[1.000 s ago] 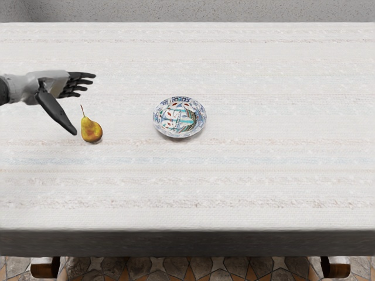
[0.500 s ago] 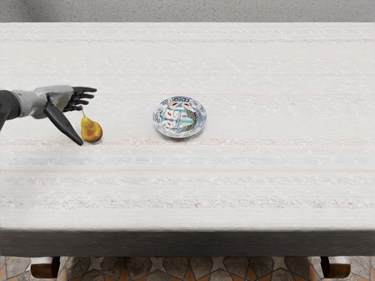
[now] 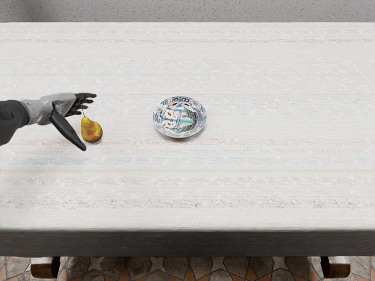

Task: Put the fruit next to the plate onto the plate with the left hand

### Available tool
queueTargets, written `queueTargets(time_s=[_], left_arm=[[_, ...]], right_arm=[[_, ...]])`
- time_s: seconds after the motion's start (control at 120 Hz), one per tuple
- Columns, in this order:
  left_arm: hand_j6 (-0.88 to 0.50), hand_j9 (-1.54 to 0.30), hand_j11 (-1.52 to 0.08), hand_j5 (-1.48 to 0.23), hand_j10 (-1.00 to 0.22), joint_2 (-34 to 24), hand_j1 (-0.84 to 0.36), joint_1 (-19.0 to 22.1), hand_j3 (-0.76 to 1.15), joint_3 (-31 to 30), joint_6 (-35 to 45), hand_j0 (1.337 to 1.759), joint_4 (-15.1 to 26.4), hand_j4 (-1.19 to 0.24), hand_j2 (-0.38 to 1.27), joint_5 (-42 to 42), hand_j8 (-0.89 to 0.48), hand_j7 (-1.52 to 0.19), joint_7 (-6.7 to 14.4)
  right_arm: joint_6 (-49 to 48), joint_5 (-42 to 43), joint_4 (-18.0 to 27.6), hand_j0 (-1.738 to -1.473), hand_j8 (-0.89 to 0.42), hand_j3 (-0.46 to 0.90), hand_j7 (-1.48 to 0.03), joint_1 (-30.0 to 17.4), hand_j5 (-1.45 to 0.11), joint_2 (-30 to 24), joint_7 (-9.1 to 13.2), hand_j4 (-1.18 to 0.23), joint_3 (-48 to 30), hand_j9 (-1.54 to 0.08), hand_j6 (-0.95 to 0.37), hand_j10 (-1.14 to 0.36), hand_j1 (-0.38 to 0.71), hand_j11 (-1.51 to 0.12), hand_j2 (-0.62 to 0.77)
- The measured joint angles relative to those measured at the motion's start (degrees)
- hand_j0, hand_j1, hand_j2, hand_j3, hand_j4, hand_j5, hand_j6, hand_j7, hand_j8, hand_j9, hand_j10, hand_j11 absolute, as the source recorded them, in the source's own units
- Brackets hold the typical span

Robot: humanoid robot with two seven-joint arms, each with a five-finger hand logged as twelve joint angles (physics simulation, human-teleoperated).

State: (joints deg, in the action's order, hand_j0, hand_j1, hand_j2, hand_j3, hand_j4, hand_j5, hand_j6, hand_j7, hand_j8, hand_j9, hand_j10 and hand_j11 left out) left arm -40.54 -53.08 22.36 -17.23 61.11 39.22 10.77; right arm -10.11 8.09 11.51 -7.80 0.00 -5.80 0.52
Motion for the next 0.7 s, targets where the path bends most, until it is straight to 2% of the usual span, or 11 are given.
queueTargets(time_s=[0.142,0.35,0.7], left_arm=[[-0.02,-0.02,-0.02,-0.02,-0.02,1.1,0.33,-0.1,0.00,-0.9,0.8,1.658,0.0,-0.02,0.00,0.1,-0.02,-0.02,-0.2],[-0.05,-0.07,-0.07,-0.07,-0.05,2.0,0.29,-0.3,0.00,-4.0,7.3,1.658,0.0,-0.05,0.01,0.1,-0.05,-0.07,-0.2],[-0.13,-0.16,-0.16,-0.16,-0.13,2.0,0.20,-0.2,0.00,-4.6,8.5,1.658,0.0,-0.13,0.03,0.1,-0.13,-0.16,-0.2]], right_arm=[[0.0,0.0,0.0,-1.658,-0.01,0.00,-0.01,0.0,-0.01,0.0,0.0,-0.01,0.0,-0.01,-0.01,-0.01,-0.34,-0.01,0.00],[0.0,0.0,0.0,-1.658,-0.01,0.00,-0.01,0.0,-0.01,0.0,0.0,-0.01,0.0,-0.01,-0.01,-0.01,-0.34,-0.01,0.00],[0.0,0.0,0.0,-1.658,-0.01,0.00,-0.01,0.0,-0.01,0.0,0.0,-0.01,0.0,-0.01,-0.01,-0.01,-0.34,-0.01,0.00]])
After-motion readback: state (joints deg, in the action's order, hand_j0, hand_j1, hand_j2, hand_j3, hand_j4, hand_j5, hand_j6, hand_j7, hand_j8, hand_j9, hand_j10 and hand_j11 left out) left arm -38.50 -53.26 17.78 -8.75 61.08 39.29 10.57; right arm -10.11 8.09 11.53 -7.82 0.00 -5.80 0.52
